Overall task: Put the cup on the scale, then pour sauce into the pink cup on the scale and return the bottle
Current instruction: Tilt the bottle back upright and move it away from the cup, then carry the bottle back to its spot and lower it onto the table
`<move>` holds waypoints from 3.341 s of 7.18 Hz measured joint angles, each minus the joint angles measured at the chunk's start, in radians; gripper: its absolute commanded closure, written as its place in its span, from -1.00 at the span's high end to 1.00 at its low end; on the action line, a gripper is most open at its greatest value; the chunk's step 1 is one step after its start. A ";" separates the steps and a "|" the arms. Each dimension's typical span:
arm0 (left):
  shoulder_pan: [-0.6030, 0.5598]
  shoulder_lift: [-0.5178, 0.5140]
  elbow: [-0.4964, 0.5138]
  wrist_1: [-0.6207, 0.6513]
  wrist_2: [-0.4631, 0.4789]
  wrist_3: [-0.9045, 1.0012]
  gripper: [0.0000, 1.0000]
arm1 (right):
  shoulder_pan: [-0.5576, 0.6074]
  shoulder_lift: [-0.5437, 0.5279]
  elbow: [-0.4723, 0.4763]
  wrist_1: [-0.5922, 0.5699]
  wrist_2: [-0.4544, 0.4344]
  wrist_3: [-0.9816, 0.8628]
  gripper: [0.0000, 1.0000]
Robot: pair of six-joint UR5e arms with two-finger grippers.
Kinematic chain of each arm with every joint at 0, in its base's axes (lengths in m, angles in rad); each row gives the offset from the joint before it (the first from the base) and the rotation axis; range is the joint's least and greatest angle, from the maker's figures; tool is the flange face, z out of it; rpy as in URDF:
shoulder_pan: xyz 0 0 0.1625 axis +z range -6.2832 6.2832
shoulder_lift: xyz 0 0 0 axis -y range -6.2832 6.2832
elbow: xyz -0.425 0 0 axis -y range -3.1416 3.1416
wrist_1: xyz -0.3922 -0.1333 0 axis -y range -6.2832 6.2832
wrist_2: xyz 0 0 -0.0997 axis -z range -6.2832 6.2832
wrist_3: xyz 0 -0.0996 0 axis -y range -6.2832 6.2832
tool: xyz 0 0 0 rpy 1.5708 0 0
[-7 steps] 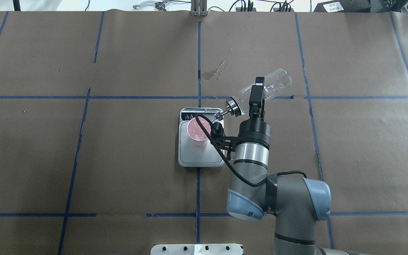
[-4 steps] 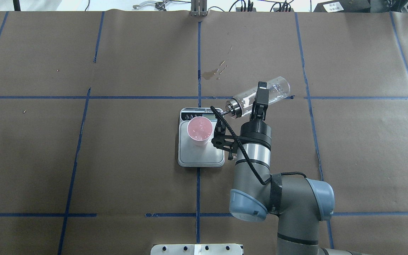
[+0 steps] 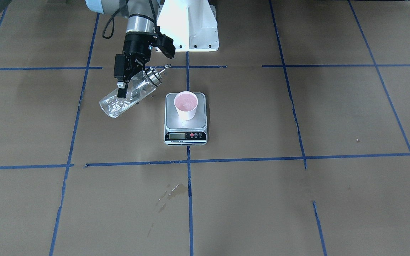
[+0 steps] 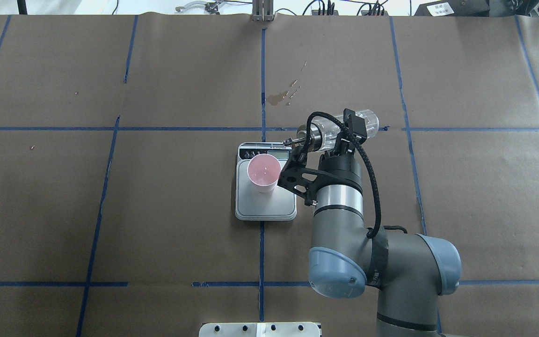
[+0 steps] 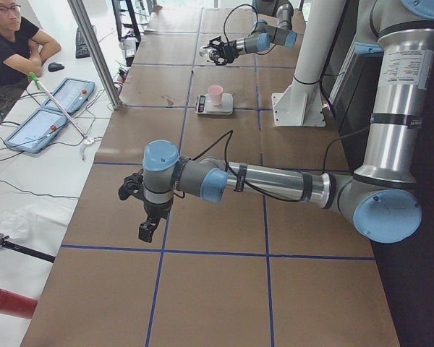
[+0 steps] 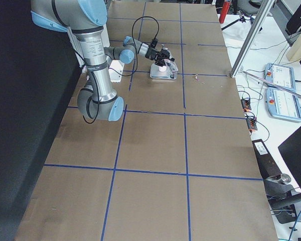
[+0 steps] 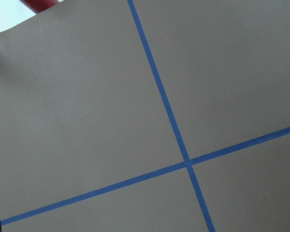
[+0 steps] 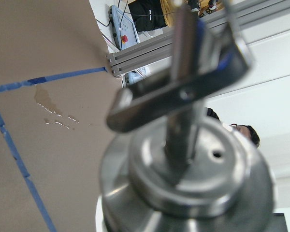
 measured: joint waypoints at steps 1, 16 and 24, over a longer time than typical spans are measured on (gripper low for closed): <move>0.000 0.000 0.000 0.000 0.000 0.000 1.00 | 0.002 -0.006 0.035 0.001 0.043 0.083 -1.00; -0.002 0.012 -0.043 0.001 0.002 -0.007 1.00 | 0.324 -0.371 -0.027 0.624 0.655 0.942 -1.00; 0.000 0.012 -0.044 0.000 0.009 -0.005 1.00 | 0.179 -0.482 -0.048 0.659 0.496 0.989 -1.00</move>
